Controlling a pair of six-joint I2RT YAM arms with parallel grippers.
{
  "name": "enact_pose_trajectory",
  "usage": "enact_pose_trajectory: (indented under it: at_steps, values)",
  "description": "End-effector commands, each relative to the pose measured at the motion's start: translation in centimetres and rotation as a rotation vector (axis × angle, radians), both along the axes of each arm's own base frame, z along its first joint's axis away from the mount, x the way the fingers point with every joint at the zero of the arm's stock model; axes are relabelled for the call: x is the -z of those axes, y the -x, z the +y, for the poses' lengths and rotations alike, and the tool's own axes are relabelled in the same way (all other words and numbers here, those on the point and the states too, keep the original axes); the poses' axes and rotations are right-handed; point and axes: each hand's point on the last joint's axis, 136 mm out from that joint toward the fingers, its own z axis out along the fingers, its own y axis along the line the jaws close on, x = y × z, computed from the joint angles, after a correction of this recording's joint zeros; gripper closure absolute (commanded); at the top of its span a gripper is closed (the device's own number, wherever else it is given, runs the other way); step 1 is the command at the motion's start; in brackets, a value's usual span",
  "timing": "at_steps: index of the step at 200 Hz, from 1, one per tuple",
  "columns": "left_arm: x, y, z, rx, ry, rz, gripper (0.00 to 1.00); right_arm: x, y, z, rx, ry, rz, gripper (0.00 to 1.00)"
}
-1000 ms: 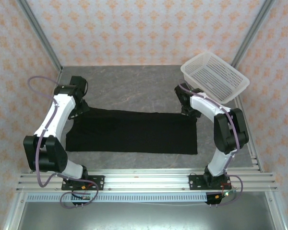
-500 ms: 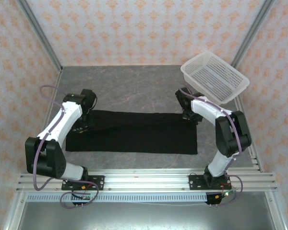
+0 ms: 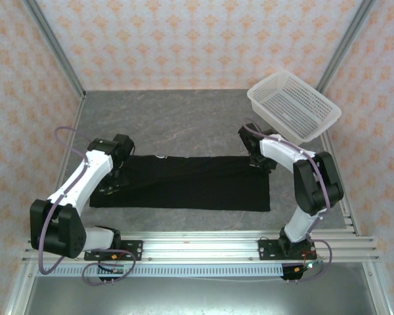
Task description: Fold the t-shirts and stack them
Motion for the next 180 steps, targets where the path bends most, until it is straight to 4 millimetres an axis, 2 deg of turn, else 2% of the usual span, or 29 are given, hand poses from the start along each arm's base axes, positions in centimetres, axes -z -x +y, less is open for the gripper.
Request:
enact_pose_trajectory:
  at_steps: [1, 43, 104, 180]
  values:
    - [-0.7, 0.7, 0.5, -0.018, -0.046, 0.012, 1.00, -0.3, 0.4, -0.7, -0.003, 0.052, 0.002, 1.00]
    - [-0.8, 0.3, 1.2, -0.017, -0.096, 0.014, 1.00, -0.7, 1.3, -0.5, -0.002, 0.037, 0.002, 1.00]
    - [-0.5, 0.2, 1.5, -0.024, -0.122, 0.009, 1.00, 0.1, 2.5, -0.5, -0.001, 0.040, 0.027, 1.00]
    - [0.3, 0.2, 1.6, -0.042, -0.137, 0.012, 1.00, 0.0, 2.7, -0.4, 0.003, 0.033, 0.022, 1.00]
